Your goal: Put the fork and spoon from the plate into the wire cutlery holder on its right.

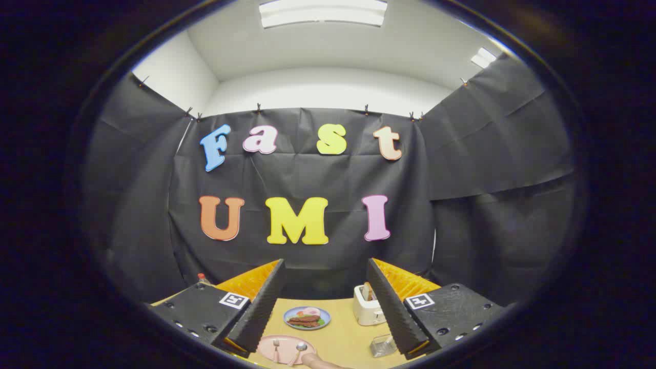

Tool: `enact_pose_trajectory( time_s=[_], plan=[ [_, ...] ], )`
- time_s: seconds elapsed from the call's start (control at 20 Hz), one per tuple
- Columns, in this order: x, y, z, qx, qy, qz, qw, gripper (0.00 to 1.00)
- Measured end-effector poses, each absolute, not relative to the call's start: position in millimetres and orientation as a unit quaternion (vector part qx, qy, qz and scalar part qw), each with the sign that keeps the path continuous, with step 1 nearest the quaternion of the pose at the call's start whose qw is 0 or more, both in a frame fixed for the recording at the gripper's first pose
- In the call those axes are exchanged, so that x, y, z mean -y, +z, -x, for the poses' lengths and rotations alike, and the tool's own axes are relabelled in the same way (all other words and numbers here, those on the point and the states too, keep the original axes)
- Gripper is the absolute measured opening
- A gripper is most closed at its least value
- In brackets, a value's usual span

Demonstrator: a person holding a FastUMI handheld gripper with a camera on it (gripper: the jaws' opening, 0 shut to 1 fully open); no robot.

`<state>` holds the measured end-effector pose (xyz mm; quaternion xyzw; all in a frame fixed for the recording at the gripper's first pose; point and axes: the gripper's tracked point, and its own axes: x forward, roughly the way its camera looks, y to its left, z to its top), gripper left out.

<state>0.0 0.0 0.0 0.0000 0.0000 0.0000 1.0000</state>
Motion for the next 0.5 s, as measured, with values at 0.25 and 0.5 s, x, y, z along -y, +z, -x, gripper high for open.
enact_pose_trajectory(
  time_s=[0.25,0.5],
  plan=[
    [-2.0,-23.3,-3.7,-0.032,-0.001,0.029,0.999,0.95],
    [-15.0,-51.1,-11.4,-0.064,0.015,0.033,0.997,0.95]
  ],
)
